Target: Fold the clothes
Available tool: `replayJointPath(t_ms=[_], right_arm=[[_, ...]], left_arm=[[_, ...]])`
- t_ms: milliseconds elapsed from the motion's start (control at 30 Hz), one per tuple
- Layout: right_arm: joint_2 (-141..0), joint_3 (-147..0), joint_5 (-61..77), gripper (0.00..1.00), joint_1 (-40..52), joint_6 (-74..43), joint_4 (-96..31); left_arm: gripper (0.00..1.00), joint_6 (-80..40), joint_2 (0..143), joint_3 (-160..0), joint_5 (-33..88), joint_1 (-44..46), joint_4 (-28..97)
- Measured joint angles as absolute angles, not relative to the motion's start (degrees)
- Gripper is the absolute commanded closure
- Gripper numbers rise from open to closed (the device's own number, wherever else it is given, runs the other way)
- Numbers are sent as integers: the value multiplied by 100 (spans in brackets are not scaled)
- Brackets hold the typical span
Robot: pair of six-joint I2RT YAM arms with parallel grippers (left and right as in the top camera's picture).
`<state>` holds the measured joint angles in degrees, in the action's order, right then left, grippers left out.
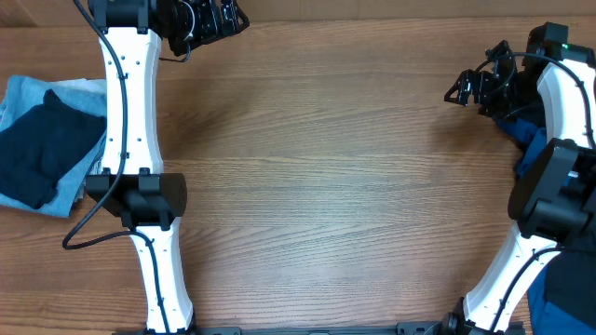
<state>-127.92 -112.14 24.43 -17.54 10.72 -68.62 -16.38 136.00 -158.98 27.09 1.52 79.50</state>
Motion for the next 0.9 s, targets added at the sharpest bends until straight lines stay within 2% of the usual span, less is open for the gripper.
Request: replayJointPath(t_ms=[500,733,900], right_arm=[[-12645,-11205,2399,0,-1562,1070,-6816],[-9725,-11229,2403,0,-307,1072,-6777],[-6851,-11262,1933,0,1103,1177,-6788]], left_arm=[[0,-1638,13600,-15898,2724,152,7950],[0,-1638,13600,-15898,2724,152,7953],[0,-1638,13600,-15898,2727,152,7957]])
